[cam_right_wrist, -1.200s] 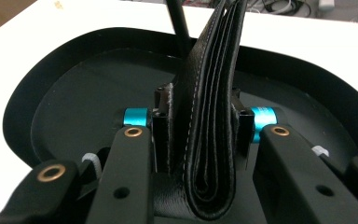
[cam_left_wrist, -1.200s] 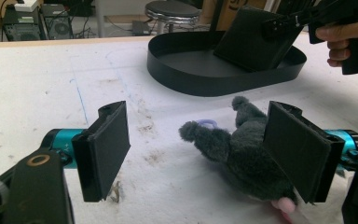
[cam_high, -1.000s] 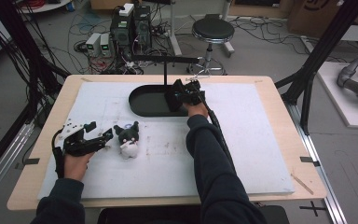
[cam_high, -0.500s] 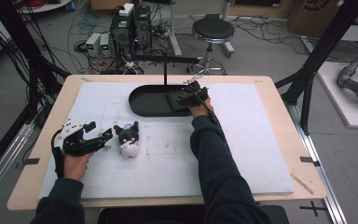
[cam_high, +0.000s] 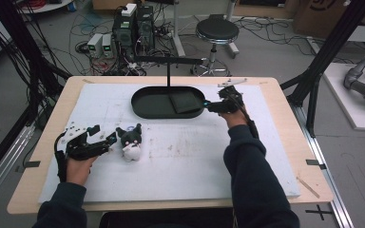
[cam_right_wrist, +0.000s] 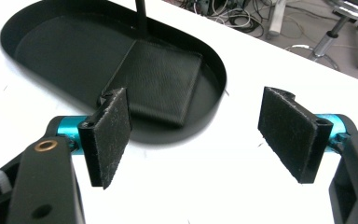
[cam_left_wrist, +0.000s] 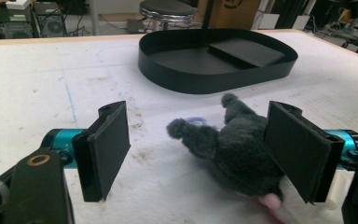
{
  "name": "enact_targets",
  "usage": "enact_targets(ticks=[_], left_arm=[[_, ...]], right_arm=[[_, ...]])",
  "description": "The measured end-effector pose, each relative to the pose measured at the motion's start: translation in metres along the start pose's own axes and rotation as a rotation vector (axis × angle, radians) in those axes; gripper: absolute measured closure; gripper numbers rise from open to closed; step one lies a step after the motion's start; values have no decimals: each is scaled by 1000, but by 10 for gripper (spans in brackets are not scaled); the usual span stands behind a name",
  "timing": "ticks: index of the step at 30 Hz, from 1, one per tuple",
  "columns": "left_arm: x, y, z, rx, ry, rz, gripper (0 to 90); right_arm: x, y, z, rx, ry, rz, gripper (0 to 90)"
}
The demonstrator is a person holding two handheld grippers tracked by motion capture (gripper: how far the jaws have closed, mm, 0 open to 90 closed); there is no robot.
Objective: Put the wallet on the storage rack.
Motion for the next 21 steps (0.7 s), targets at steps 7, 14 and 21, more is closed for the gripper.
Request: enact_targets(ticks=[7,14,21], left_arm=[[-5,5,-1,2,6,3,224],[-5,6,-2,-1,5,4,224],[-2,6,-2,-9,-4,-3,224]], right_arm=[[-5,-43,51,0,-81,10,240],[-7,-61,90,-1,-63,43,220],[-15,-65,103,-25,-9,67,217]])
Point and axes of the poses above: each handheld gripper's, and its own axes: y roughly forward along the jaws, z roughly out of its underside, x roughly to its left, the point moved 3 cm from there along y, roughly forward along the jaws, and after that the axes turned 1 degree about z, right-handed, at the moved point
